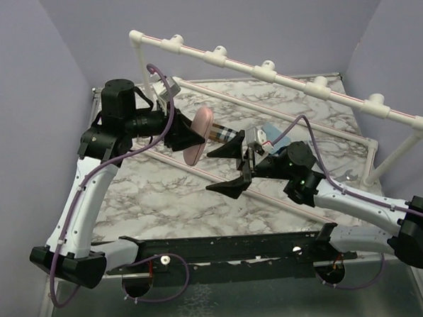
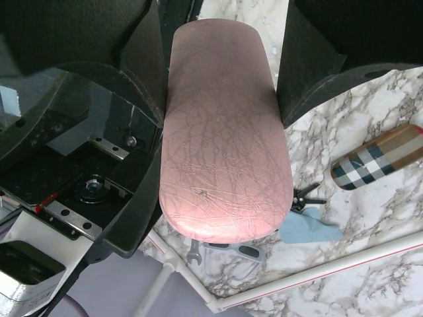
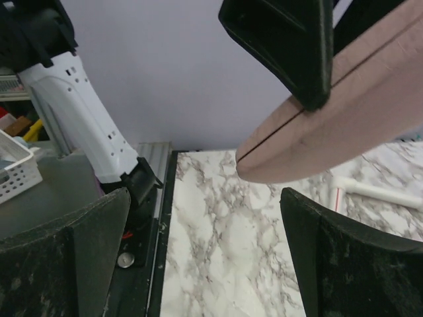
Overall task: Organize the sunglasses
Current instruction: Open the sunglasses case at the center of the board.
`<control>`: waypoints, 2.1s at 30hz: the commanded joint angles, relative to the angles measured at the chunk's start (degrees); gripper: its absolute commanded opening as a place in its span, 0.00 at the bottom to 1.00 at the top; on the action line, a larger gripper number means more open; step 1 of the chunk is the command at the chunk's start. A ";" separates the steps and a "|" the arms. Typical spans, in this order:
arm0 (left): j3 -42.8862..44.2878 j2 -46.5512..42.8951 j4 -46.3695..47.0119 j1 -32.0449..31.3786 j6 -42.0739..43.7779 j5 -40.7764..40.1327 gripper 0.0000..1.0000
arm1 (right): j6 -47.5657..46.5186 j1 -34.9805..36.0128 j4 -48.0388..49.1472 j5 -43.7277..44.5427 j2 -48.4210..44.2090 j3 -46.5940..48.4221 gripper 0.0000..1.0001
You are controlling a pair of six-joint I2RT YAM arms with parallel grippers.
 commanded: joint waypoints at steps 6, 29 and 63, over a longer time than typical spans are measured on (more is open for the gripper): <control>-1.83 -11.83 -4.67 -0.23 4.95 3.15 0.00 | 4.02 2.40 6.64 -1.30 3.69 5.02 1.00; -12.50 -22.00 3.13 -0.18 8.83 6.47 0.00 | 7.09 7.11 17.10 -4.36 14.49 11.29 0.89; -12.21 -23.20 2.97 -0.19 11.26 -6.90 0.63 | 1.04 7.10 3.77 -6.56 8.92 8.98 0.01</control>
